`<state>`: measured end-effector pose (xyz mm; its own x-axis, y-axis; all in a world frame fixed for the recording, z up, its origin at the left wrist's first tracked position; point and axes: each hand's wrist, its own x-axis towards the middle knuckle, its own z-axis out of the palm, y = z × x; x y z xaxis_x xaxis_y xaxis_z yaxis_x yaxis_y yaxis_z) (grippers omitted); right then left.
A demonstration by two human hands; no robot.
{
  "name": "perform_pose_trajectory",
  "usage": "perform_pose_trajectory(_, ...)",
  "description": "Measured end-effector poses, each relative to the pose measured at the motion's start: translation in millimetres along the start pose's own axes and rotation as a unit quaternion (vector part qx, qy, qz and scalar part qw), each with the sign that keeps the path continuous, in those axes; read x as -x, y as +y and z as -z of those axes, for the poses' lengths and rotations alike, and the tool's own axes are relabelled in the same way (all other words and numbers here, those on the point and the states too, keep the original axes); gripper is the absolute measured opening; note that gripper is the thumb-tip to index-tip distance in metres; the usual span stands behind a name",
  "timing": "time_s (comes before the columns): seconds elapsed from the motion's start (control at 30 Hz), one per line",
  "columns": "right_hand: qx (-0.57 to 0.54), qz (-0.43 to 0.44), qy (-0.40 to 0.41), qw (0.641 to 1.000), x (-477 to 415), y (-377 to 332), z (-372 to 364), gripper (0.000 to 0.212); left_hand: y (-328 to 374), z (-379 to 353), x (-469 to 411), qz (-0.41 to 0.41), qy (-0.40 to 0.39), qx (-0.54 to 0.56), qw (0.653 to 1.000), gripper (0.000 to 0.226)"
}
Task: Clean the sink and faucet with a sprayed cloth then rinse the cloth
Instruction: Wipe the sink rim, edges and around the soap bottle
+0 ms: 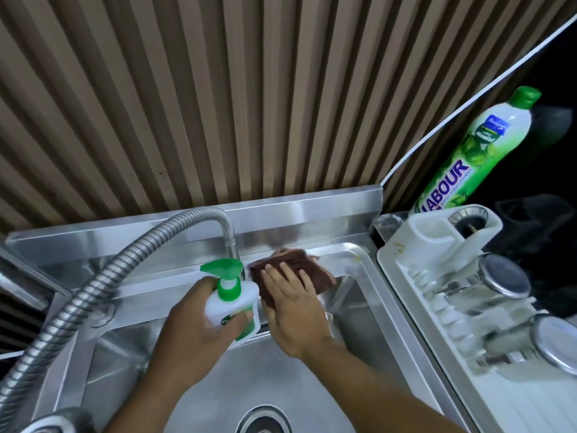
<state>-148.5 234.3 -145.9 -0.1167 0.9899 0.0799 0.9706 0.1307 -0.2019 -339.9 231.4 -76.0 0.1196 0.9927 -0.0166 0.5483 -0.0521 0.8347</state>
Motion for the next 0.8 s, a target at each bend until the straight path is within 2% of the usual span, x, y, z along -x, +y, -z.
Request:
perform_pose_trajectory(0.07,-0.019,0.054,-0.024,0.998,10,3,-2,0.06,0,1,0,0.004,0.005,-0.007,1.0,0.044)
perform_pose_trajectory(0.13,-0.006,0.04,-0.035,0.999,14,15,-1,0.061,-1,0,-1,0.007,0.001,-0.012,1.0,0.044)
perform_pose_trajectory(0.23,0.008,-0.124,-0.027,0.992,5,29,15,0.065,-5,1,-2,0.008,-0.005,-0.019,1.0,0.045)
perform_pose_trajectory(0.33,-0.001,-0.294,-0.037,0.955,-17,44,27,0.072,-8,0,-3,0.003,-0.009,-0.015,1.0,0.045)
perform_pose_trajectory(0.5,-0.079,-0.43,-0.045,0.898,-58,70,43,0.082,-11,1,-4,-0.007,-0.015,-0.005,1.0,0.043)
perform_pose_trajectory(0.6,-0.065,-0.445,-0.029,0.893,-63,74,43,0.085,-13,2,-6,-0.011,-0.018,-0.005,1.0,0.039)
perform_pose_trajectory(0.7,-0.024,-0.417,-0.012,0.908,-51,67,32,0.097,-13,3,-5,-0.013,-0.02,-0.002,1.0,0.04)
perform_pose_trajectory(0.8,-0.008,-0.383,-0.028,0.923,-35,49,28,0.111,-13,2,-5,-0.014,-0.02,-0.005,1.0,0.042)
